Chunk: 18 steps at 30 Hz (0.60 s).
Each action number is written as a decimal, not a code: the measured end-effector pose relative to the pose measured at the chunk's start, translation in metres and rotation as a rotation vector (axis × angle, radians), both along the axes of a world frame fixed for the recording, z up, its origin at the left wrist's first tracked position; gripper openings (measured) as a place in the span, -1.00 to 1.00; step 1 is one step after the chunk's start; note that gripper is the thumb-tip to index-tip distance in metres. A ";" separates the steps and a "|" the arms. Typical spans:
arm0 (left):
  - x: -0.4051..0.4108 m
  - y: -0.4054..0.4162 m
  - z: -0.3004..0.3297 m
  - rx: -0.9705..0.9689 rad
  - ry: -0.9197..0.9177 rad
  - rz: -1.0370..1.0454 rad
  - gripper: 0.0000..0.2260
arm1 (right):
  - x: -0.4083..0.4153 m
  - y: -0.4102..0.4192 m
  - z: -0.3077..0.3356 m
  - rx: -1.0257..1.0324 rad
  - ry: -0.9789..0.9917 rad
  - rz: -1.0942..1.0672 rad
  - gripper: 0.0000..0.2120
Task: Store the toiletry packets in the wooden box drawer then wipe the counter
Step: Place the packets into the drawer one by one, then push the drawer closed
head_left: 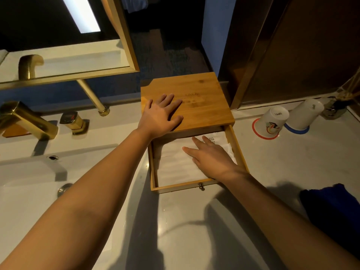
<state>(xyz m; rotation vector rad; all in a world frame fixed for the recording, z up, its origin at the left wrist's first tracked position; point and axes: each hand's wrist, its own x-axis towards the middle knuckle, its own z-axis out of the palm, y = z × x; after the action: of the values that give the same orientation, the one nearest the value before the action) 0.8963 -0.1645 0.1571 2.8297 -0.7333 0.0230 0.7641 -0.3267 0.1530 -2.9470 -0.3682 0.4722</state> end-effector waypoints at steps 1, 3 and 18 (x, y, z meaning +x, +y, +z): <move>0.000 0.000 0.000 0.002 -0.002 0.000 -0.47 | -0.002 0.000 0.002 0.015 -0.014 -0.017 -0.59; 0.000 0.000 0.000 0.003 -0.009 -0.002 -0.47 | -0.010 0.000 0.009 0.069 -0.037 -0.051 -0.61; 0.000 0.001 -0.001 -0.002 -0.007 -0.012 -0.49 | -0.128 0.006 -0.022 0.361 -0.428 -0.356 -0.79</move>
<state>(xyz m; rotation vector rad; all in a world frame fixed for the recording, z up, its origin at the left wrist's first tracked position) 0.8960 -0.1638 0.1565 2.8246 -0.7514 0.0321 0.6362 -0.3210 0.1308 -2.6484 0.0375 -0.2482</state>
